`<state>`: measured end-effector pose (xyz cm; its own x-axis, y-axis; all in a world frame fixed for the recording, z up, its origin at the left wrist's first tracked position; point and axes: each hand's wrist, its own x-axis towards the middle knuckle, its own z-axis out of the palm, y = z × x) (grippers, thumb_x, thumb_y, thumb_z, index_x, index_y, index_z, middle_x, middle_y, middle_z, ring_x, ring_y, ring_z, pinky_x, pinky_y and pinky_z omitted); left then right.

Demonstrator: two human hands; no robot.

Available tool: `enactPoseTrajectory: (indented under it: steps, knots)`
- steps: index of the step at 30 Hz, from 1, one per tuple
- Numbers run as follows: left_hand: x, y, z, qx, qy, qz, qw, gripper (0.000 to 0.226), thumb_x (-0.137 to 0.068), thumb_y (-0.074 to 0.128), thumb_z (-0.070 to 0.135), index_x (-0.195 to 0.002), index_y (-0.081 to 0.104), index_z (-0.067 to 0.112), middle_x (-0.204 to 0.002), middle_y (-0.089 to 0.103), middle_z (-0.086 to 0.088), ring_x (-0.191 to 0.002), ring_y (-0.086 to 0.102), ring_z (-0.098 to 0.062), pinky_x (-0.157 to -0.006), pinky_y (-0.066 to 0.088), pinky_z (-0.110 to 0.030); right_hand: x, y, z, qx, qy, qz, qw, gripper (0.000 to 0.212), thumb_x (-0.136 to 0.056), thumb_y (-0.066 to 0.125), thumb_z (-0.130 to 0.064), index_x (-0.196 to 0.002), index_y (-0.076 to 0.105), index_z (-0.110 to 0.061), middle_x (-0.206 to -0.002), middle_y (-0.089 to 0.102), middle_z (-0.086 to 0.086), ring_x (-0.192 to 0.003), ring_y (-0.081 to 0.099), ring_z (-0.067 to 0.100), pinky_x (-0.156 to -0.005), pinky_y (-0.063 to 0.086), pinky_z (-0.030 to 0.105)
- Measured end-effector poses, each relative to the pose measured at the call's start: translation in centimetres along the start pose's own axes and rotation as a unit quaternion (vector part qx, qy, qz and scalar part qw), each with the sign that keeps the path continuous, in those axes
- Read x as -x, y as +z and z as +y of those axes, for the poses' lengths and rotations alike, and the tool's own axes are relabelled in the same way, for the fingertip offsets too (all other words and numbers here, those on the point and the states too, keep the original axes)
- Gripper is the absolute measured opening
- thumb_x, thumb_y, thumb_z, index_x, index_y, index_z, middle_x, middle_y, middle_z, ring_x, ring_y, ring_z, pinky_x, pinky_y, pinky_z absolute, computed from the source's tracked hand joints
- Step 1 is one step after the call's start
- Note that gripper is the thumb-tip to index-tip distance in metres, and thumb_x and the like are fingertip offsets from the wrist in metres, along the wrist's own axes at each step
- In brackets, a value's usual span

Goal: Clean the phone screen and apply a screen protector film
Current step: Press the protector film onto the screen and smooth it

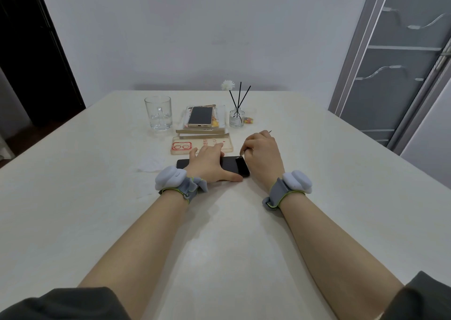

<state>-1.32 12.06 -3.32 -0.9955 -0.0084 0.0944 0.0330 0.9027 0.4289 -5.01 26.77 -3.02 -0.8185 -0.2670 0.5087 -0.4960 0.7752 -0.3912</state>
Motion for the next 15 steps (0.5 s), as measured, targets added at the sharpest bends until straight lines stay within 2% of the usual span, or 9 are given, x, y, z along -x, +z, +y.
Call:
enactPoseTrajectory:
  steps: [15]
  knots:
    - [-0.04, 0.00, -0.06, -0.001, -0.001, 0.002, 1.000, 0.105, -0.063, 0.073, 0.064, -0.145, 0.027, 0.017, -0.132, 0.052, 0.004, -0.134, 0.033, -0.020, -0.114, 0.009, -0.045, 0.04, -0.07, 0.23, -0.004, -0.012, 0.015, 1.000, 0.027, -0.078, 0.050, 0.002, -0.076, 0.076, -0.004, -0.092, 0.072, 0.008, -0.102, 0.051, 0.027, -0.086, 0.031, 0.029]
